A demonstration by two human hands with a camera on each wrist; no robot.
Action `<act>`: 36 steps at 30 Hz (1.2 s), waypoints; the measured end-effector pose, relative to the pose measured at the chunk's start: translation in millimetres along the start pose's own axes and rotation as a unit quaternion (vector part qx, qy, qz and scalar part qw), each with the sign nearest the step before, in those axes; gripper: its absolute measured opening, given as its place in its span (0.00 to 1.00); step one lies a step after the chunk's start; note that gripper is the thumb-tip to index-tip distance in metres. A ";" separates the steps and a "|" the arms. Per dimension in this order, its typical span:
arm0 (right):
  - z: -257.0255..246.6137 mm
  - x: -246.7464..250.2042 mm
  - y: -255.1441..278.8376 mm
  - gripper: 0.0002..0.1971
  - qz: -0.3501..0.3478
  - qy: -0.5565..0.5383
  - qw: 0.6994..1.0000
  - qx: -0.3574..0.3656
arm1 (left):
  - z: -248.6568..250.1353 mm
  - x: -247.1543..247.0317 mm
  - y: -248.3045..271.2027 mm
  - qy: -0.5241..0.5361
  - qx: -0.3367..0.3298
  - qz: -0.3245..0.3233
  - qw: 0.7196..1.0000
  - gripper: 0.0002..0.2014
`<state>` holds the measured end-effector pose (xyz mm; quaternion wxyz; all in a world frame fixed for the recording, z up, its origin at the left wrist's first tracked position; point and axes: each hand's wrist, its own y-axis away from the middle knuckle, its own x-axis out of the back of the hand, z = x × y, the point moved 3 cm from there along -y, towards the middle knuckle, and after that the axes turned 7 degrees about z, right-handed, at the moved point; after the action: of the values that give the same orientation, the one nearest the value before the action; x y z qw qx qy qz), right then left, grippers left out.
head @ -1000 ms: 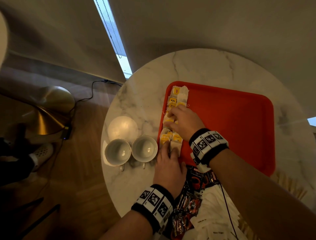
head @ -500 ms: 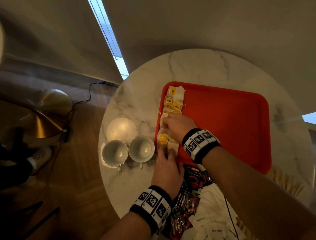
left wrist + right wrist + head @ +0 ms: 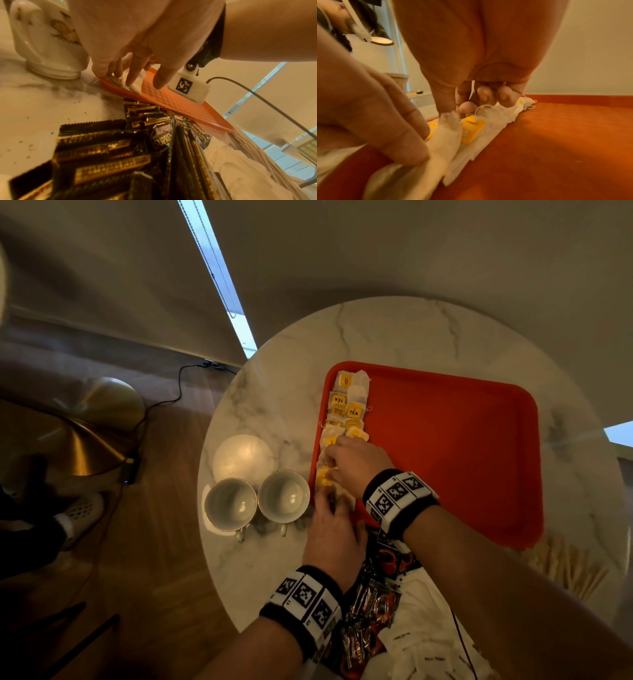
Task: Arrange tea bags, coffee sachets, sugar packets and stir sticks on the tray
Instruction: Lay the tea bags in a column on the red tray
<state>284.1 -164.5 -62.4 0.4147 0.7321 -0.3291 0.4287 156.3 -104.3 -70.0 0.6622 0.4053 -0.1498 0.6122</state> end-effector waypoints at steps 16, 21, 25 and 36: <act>53.3 -2.5 0.4 0.08 0.107 -0.288 0.911 -0.277 | 11.5 4.2 -5.2 -0.108 -0.019 -0.044 0.993 0.35; 66.6 -1.3 3.7 0.16 0.126 -0.323 0.883 -0.316 | 12.0 5.9 -7.0 -0.117 -0.008 -0.031 0.993 0.33; 66.9 -15.1 8.3 0.13 0.073 -0.327 0.890 -0.308 | 16.6 6.5 -9.4 -0.132 -0.024 -0.032 0.990 0.34; 84.3 0.7 -16.6 0.16 0.149 -0.341 0.870 -0.325 | 22.8 6.6 -17.0 -0.127 -0.055 -0.005 0.990 0.28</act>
<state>328.1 -232.3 -91.5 0.4224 0.5991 -0.6757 0.0781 180.3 -114.8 -57.1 0.6623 0.4437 -0.2638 0.5430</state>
